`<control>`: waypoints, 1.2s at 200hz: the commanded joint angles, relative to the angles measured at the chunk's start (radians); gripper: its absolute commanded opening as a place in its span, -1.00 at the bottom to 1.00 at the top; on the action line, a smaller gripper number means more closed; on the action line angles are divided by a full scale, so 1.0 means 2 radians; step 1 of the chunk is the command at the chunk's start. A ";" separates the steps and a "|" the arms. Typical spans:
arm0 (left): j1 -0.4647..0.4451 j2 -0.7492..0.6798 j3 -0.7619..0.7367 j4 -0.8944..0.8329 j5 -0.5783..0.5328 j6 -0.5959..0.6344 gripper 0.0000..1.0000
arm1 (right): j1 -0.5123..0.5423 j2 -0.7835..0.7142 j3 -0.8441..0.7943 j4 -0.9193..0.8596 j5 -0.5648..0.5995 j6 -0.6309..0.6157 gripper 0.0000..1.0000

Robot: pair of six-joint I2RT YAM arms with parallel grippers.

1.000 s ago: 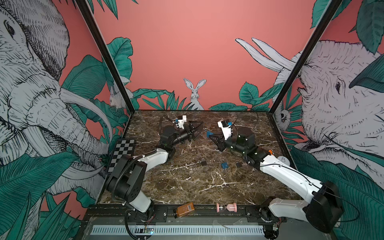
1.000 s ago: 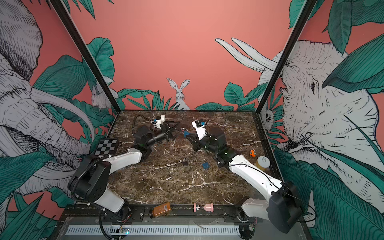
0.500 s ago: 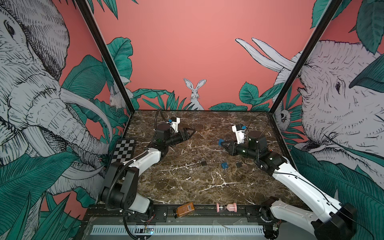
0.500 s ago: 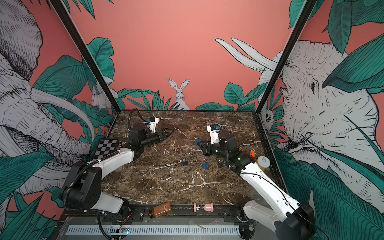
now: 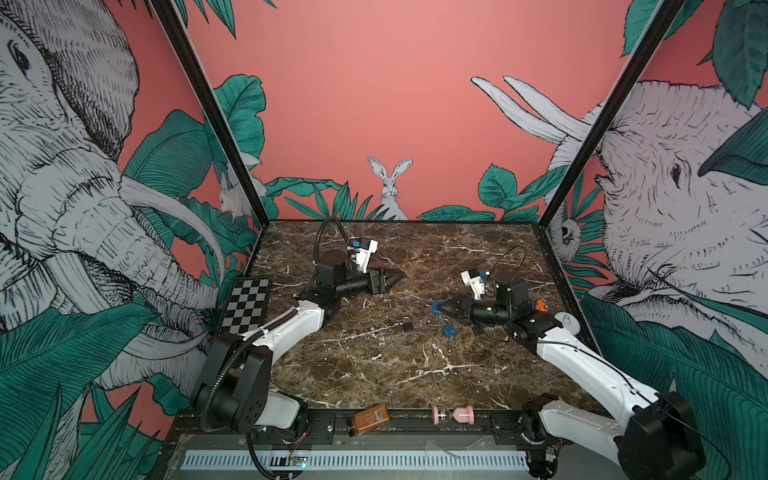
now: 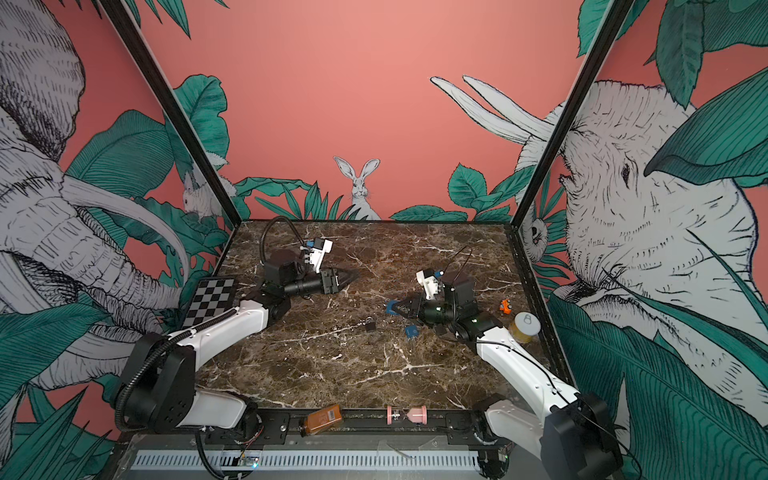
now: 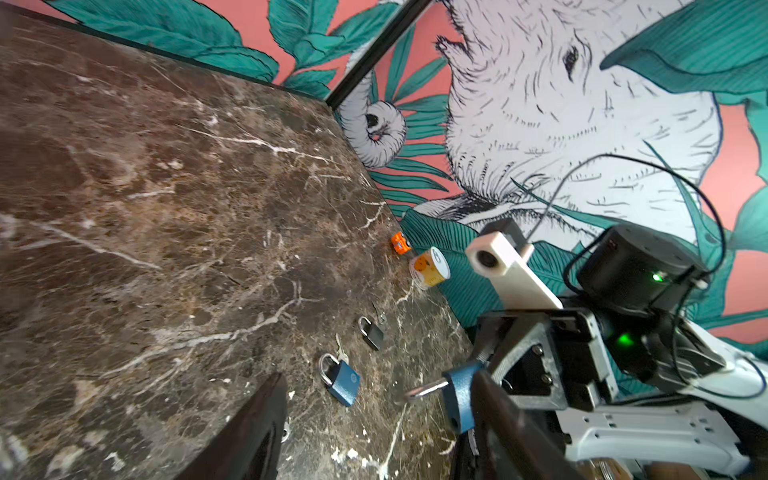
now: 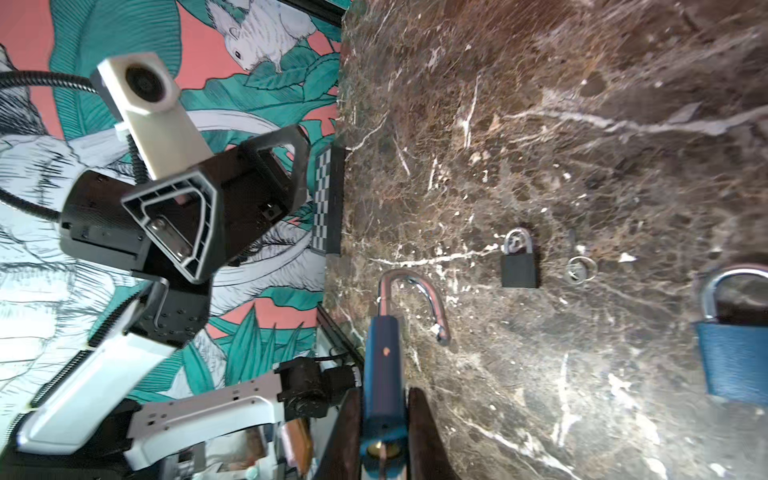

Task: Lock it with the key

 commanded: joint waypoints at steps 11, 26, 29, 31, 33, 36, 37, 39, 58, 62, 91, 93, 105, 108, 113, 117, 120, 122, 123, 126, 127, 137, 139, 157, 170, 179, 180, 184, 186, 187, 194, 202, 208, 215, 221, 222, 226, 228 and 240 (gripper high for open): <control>-0.020 0.015 0.009 0.031 0.035 0.008 0.28 | -0.002 0.002 0.002 0.119 -0.048 0.054 -1.00; -0.029 0.027 0.009 0.050 0.042 -0.007 0.24 | -0.001 0.003 0.002 0.137 -0.052 0.065 -1.00; -0.032 0.029 0.009 0.056 0.044 -0.010 0.23 | -0.002 0.005 0.003 0.139 -0.053 0.067 -1.00; -0.033 0.031 0.009 0.059 0.044 -0.012 0.22 | -0.002 0.005 0.004 0.140 -0.054 0.067 -1.00; -0.034 0.032 0.009 0.063 0.046 -0.015 0.21 | -0.002 0.006 0.005 0.139 -0.054 0.068 -1.00; -0.035 0.034 0.009 0.069 0.046 -0.018 0.20 | -0.002 0.006 0.006 0.139 -0.055 0.067 -1.00; -0.036 0.035 0.008 0.071 0.046 -0.020 0.20 | -0.002 0.006 0.006 0.138 -0.055 0.067 -1.00; -0.036 0.036 0.008 0.073 0.048 -0.022 0.19 | -0.002 0.007 0.007 0.138 -0.055 0.066 -1.00; -0.049 0.046 0.010 0.102 0.054 -0.037 0.14 | -0.002 0.012 0.011 0.131 -0.054 0.064 -1.00; -0.051 0.047 0.012 0.104 0.054 -0.039 0.13 | -0.001 0.012 0.012 0.133 -0.054 0.064 -1.00; -0.065 0.052 0.019 0.113 0.063 -0.048 0.05 | -0.002 0.013 0.016 0.141 -0.047 0.065 -1.00; -0.066 0.051 0.019 0.114 0.063 -0.049 0.04 | -0.002 0.013 0.016 0.140 -0.047 0.065 -1.00; -0.067 0.052 0.019 0.114 0.064 -0.051 0.02 | -0.001 0.012 0.018 0.144 -0.042 0.064 -1.00; -0.067 0.052 0.019 0.114 0.065 -0.052 0.00 | -0.002 0.012 0.018 0.145 -0.041 0.064 -1.00; -0.068 0.052 0.019 0.116 0.064 -0.053 -0.02 | -0.001 0.013 0.018 0.147 -0.040 0.065 -1.00; -0.068 0.052 0.019 0.118 0.065 -0.055 -0.04 | -0.002 0.013 0.018 0.147 -0.039 0.065 -1.00; -0.068 0.053 0.018 0.119 0.065 -0.055 -0.05 | -0.002 0.014 0.019 0.147 -0.039 0.065 -1.00; -0.068 0.053 0.018 0.120 0.065 -0.056 -0.06 | -0.002 0.014 0.019 0.147 -0.038 0.065 -1.00; -0.068 0.053 0.018 0.120 0.065 -0.056 -0.07 | -0.002 0.014 0.019 0.147 -0.037 0.065 -1.00; -0.069 0.053 0.018 0.120 0.065 -0.057 -0.08 | -0.002 0.013 0.019 0.148 -0.036 0.064 -1.00; -0.069 0.053 0.018 0.120 0.065 -0.057 -0.08 | -0.002 0.013 0.019 0.148 -0.036 0.064 -1.00; -0.070 0.053 0.018 0.123 0.066 -0.060 -0.13 | -0.002 0.012 0.019 0.150 -0.032 0.064 -1.00; -0.070 0.054 0.018 0.124 0.066 -0.061 -0.14 | -0.002 0.012 0.020 0.150 -0.032 0.065 -1.00; -0.070 0.054 0.015 0.132 0.067 -0.069 -0.21 | -0.002 0.008 0.025 0.140 -0.025 0.055 -1.00; -0.070 0.053 0.014 0.131 0.068 -0.070 -0.27 | -0.005 0.001 0.025 0.129 -0.015 0.048 -1.00; -0.071 0.053 0.013 0.132 0.068 -0.071 -0.29 | -0.006 -0.002 0.025 0.126 -0.011 0.044 -1.00; -0.071 0.053 0.013 0.132 0.069 -0.071 -0.29 | -0.006 -0.003 0.025 0.126 -0.011 0.043 -1.00; -0.071 0.052 0.013 0.132 0.070 -0.071 -0.30 | -0.007 -0.004 0.025 0.127 -0.010 0.042 -1.00; -0.071 0.052 0.013 0.132 0.070 -0.071 -0.31 | -0.007 -0.005 0.025 0.127 -0.009 0.043 -1.00; -0.071 0.052 0.013 0.132 0.070 -0.071 -0.31 | -0.007 -0.005 0.025 0.128 -0.009 0.043 -1.00; -0.072 0.052 0.013 0.132 0.070 -0.071 -0.33 | -0.008 -0.007 0.025 0.127 -0.006 0.042 -1.00; -0.071 0.052 0.013 0.132 0.072 -0.072 -0.34 | -0.008 -0.008 0.026 0.129 -0.003 0.042 -1.00; -0.072 0.052 0.012 0.134 0.072 -0.073 -0.34 | -0.009 -0.009 0.025 0.129 -0.003 0.040 -1.00; -0.072 0.052 0.012 0.134 0.072 -0.074 -0.35 | -0.009 -0.009 0.026 0.130 -0.003 0.039 -1.00; -0.072 0.051 0.012 0.134 0.072 -0.075 -0.36 | -0.009 -0.010 0.026 0.130 -0.002 0.039 -1.00; -0.072 0.051 0.012 0.134 0.073 -0.075 -0.36 | -0.009 -0.010 0.026 0.130 -0.002 0.039 -1.00; -0.072 0.051 0.011 0.134 0.073 -0.076 -0.37 | -0.009 -0.011 0.026 0.130 -0.002 0.037 -1.00; -0.072 0.051 0.012 0.134 0.073 -0.076 -0.37 | -0.009 -0.011 0.026 0.131 -0.002 0.038 -1.00; -0.072 0.051 0.011 0.134 0.073 -0.077 -0.40 | -0.009 -0.011 0.026 0.132 -0.004 0.036 -1.00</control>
